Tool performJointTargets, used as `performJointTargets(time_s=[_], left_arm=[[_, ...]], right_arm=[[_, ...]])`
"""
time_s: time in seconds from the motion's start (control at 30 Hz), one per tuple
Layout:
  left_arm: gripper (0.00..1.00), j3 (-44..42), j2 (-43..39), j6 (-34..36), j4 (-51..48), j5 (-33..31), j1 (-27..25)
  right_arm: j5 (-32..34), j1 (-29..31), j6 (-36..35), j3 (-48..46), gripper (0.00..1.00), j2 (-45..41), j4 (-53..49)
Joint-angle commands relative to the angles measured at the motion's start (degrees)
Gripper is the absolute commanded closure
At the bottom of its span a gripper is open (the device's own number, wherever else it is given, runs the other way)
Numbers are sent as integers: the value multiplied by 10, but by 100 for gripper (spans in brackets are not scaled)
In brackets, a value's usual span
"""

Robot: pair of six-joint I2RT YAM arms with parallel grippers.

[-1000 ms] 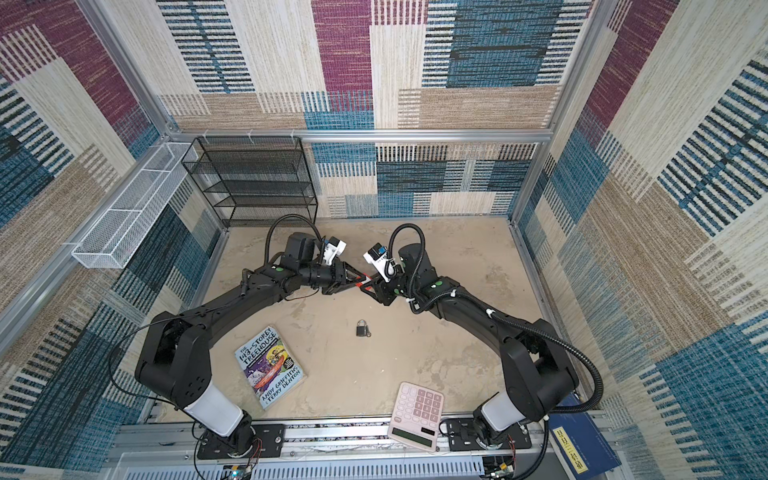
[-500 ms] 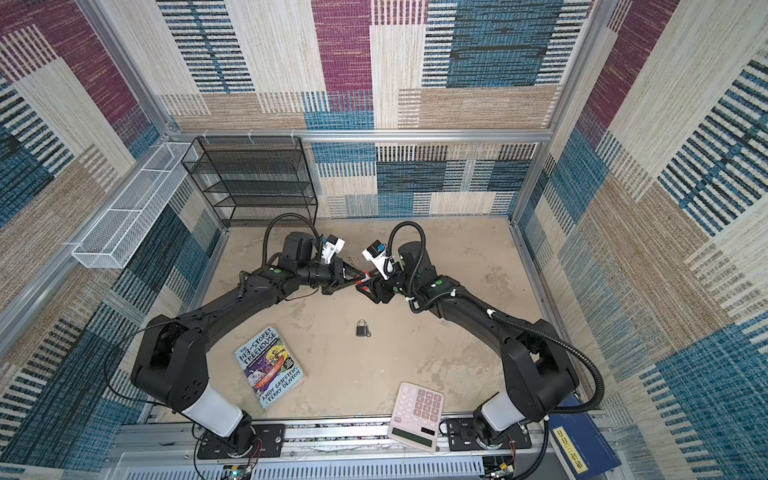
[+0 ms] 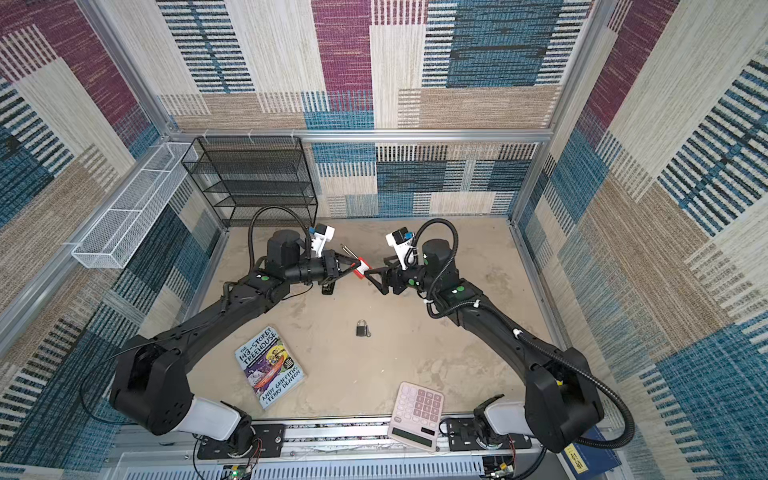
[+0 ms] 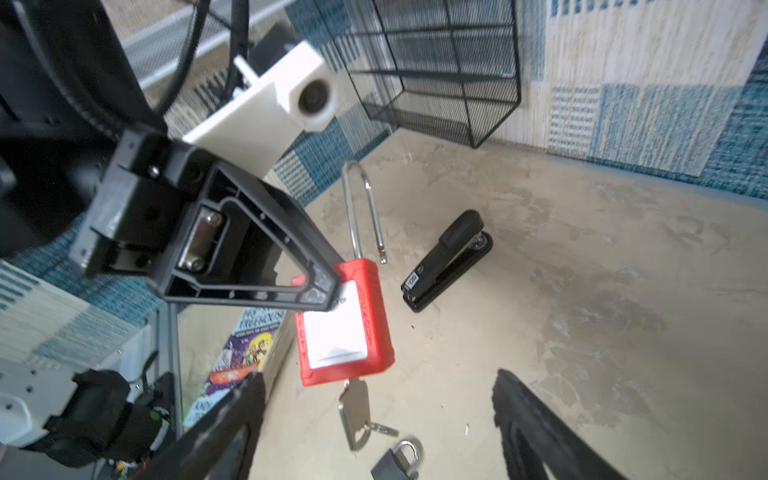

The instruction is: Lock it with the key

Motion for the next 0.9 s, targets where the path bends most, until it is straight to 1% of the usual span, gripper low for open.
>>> performJointTargets(time_s=[0.0,0.13,0.27,0.4,0.5,0.6,0.73,0.87], left_arm=[[95,-5,-13,-39,108,-21,1],[94,-13,-22,-62,185,-13,2],[94,-39,-31,-103,304,-5,1],[94,-64,-38,-132,401,-7,1],[96,-79,-38,-154,475,-13,1],[97,-91,-39,-165,520,-25,1],[97,-99,-38,-175,558,-34,1],[97,-96,-39,-178,561,-32,1]], right_arm=[[-79,-22,123,-11,11,-15,114],[-150,-46,222,-24,11,-11,228],[-189,-50,303,-14,11,10,320],[-212,-49,395,-14,11,36,434],[-210,-48,414,-10,11,45,457],[-210,-45,433,-7,10,55,482],[-209,-30,438,9,10,76,491],[-205,-20,454,26,10,104,515]])
